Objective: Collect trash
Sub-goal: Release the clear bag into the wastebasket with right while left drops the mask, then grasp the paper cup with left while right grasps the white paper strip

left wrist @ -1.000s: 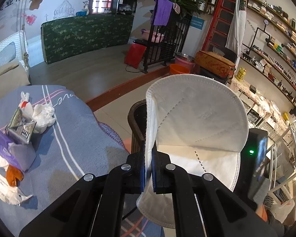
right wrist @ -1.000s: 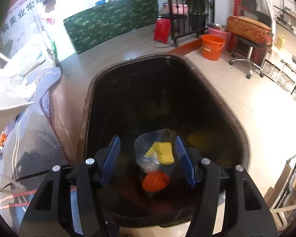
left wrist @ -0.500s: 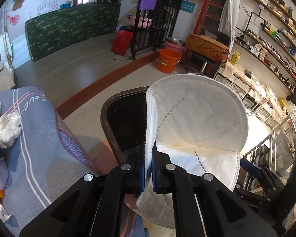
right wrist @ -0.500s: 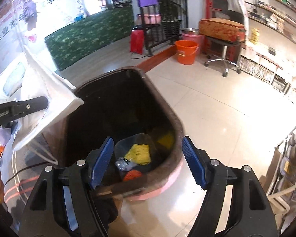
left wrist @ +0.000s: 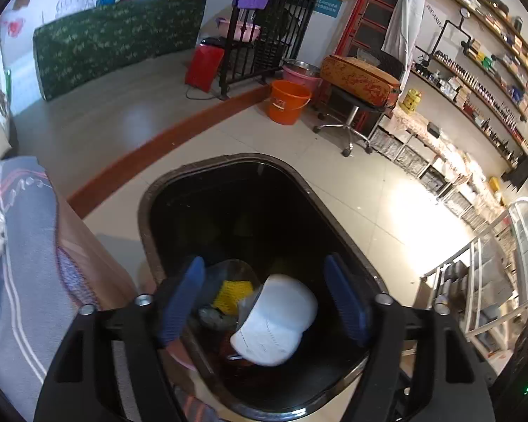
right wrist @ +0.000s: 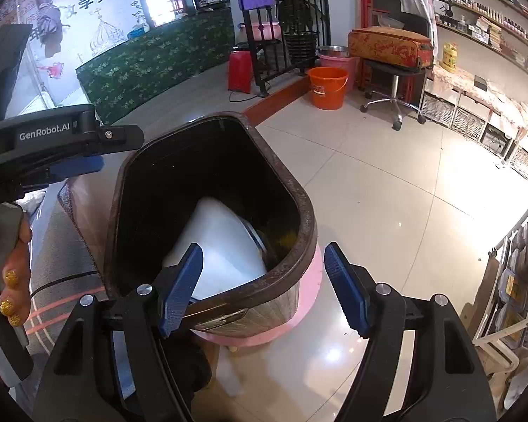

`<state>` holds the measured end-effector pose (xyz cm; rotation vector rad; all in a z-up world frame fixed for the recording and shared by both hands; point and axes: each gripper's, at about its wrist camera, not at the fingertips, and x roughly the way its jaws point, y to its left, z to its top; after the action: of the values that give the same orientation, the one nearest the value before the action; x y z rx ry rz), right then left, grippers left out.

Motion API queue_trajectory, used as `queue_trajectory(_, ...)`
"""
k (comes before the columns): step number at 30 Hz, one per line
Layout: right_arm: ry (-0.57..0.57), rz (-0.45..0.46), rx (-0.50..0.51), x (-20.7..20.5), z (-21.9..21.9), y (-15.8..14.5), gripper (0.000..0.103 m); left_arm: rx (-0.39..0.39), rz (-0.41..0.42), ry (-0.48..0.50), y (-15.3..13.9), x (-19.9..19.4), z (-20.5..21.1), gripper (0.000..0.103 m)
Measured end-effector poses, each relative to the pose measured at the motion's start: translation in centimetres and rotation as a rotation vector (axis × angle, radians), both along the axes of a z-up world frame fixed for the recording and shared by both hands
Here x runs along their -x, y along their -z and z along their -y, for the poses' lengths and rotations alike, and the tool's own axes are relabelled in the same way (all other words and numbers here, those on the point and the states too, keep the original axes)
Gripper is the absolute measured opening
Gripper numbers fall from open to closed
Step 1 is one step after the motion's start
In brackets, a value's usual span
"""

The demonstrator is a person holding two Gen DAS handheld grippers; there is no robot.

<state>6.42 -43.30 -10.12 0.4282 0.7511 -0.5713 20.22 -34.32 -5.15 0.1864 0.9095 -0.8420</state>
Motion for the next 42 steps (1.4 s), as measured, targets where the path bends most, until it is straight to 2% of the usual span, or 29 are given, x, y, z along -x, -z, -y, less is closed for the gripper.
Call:
queue_trajectory(2,-0.006,0.007,0.002,-0.1,-0.3,-0.1,0.071,-0.012,0.013,-0.025,-0.1,0.2,-1.0,0.079)
queue_trajectory(7,-0.028,0.01,-0.002,-0.8,-0.8,-0.1,0.071,0.022,-0.028,-0.092,-0.2,0.5,-3.7,0.083)
queue_trajectory(14,-0.094,0.024,0.001,-2.2,-2.4,-0.9,0.071,0.064,0.0,-0.164,-1.5,1.2,-7.9,0.084)
queue_trajectory(17,-0.124,0.028,-0.009,-2.9,-3.4,-1.1,0.071,0.067,0.038,-0.195,-2.3,1.5,-9.7,0.085)
queue_trajectory(21,-0.182,0.035,-0.014,-3.6,-4.7,-1.5,0.071,0.046,0.107,-0.26,-2.9,2.0,-12.2,0.085)
queue_trajectory(28,-0.303,0.046,-0.023,-5.7,-8.3,-2.2,0.071,0.029,0.1,-0.393,-2.5,2.7,-17.9,0.085)
queue_trajectory(32,-0.364,0.05,-0.03,-6.7,-9.9,-2.6,0.071,-0.021,0.143,-0.45,-2.5,3.1,-20.8,0.085)
queue_trajectory(35,-0.406,0.055,-0.032,-7.4,-11.5,-3.0,0.071,-0.035,0.116,-0.501,-2.0,2.7,-23.1,0.085)
queue_trajectory(42,-0.507,0.058,-0.043,-8.9,-14.7,-3.9,0.071,-0.095,0.128,-0.552,-1.4,2.4,-26.9,0.085)
